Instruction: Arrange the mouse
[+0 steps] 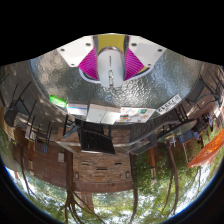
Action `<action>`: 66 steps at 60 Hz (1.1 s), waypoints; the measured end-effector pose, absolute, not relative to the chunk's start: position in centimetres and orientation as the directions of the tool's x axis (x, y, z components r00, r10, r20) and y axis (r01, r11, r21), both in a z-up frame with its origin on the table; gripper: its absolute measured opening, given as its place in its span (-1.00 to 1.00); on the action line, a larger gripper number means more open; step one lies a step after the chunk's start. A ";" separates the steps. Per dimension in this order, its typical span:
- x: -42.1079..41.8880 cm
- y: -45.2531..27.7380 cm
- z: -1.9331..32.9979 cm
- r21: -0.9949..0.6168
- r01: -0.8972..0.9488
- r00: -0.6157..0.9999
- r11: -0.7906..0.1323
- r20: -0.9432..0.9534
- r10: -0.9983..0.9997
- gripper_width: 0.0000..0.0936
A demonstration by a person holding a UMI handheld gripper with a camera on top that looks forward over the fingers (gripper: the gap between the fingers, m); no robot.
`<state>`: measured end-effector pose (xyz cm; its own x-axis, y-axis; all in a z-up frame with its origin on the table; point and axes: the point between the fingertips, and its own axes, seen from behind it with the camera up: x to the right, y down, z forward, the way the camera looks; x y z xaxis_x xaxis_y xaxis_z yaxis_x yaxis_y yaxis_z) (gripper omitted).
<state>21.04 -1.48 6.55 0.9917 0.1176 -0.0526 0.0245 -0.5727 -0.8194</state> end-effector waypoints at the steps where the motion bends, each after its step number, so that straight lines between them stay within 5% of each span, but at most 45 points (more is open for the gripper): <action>1: 20.9 -1.6 5.7 -0.808 0.027 0.992 -0.589 -0.051 0.116 -0.25; 13: 20.0 -2.8 -0.4 -0.737 0.053 0.993 -0.674 -0.035 0.116 0.13; 19: 20.0 -4.2 2.7 -0.750 0.063 0.994 -0.658 -0.015 0.112 0.86; 39: 18.1 -15.2 18.5 -0.794 0.066 0.998 -0.605 0.042 0.053 0.85; 66: 16.0 -24.5 22.2 -0.801 0.072 0.996 -0.595 0.094 -0.006 0.84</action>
<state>16.01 -24.48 22.24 0.9955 -0.0063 0.0941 0.0719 -0.5947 -0.8007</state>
